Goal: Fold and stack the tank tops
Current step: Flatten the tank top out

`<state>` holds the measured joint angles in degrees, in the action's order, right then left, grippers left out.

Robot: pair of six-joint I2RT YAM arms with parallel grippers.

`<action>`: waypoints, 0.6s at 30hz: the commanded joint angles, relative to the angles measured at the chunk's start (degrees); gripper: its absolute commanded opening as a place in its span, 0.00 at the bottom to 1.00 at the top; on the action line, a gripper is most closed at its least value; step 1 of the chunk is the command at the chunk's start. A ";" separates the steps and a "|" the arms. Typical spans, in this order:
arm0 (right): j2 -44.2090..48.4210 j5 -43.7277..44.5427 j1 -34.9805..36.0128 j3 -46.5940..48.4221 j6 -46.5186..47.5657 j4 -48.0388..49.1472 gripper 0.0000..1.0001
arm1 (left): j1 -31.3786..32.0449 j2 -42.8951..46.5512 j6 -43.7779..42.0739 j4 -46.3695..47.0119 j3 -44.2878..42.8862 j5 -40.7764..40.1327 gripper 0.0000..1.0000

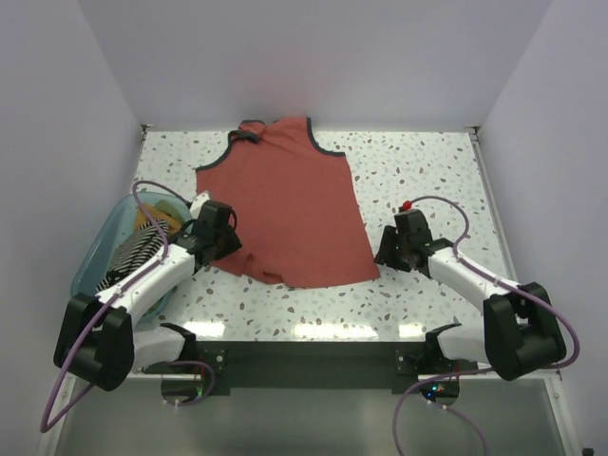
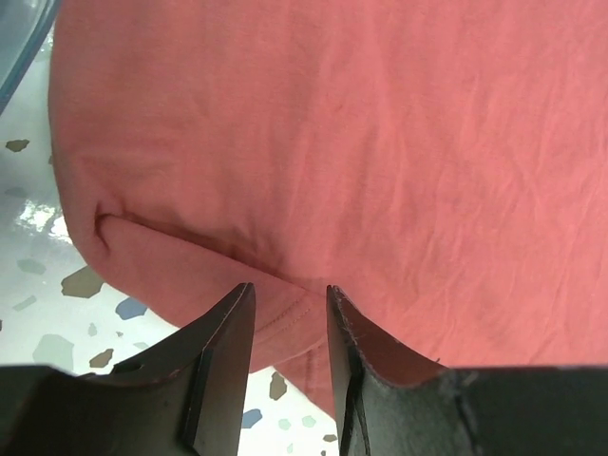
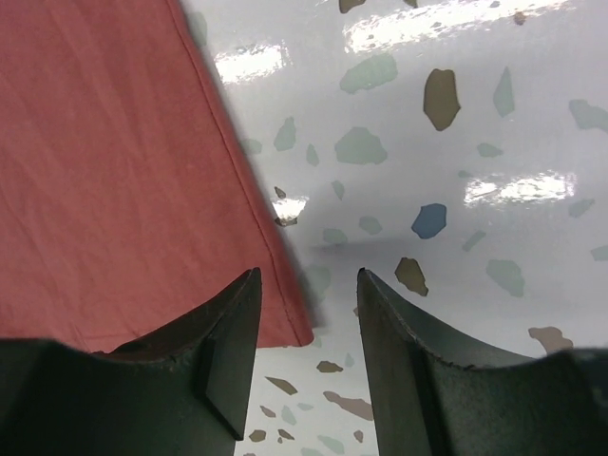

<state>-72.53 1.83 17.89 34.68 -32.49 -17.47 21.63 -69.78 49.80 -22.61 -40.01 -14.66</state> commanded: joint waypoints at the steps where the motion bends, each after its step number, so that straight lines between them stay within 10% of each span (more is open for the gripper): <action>1: -2.08 0.55 2.14 -1.01 0.15 3.76 0.48 | 0.43 0.34 -1.29 -1.64 -0.51 -2.22 0.40; 7: -2.61 0.72 2.94 -1.89 -1.08 2.97 0.42 | 0.43 1.13 -1.64 -3.05 -0.86 -2.66 0.40; 13: -5.16 2.21 2.68 1.44 -1.79 -0.54 0.00 | 0.43 1.75 -2.86 -2.35 -1.47 -0.30 0.38; 18: -3.94 0.57 -8.52 5.40 -0.12 -4.50 0.00 | 0.52 1.66 -4.53 -1.74 -1.48 2.26 0.32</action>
<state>-77.71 2.92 17.72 36.67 -33.56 -19.03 21.85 -69.32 47.75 -24.95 -40.01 -14.28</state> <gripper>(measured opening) 0.009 0.337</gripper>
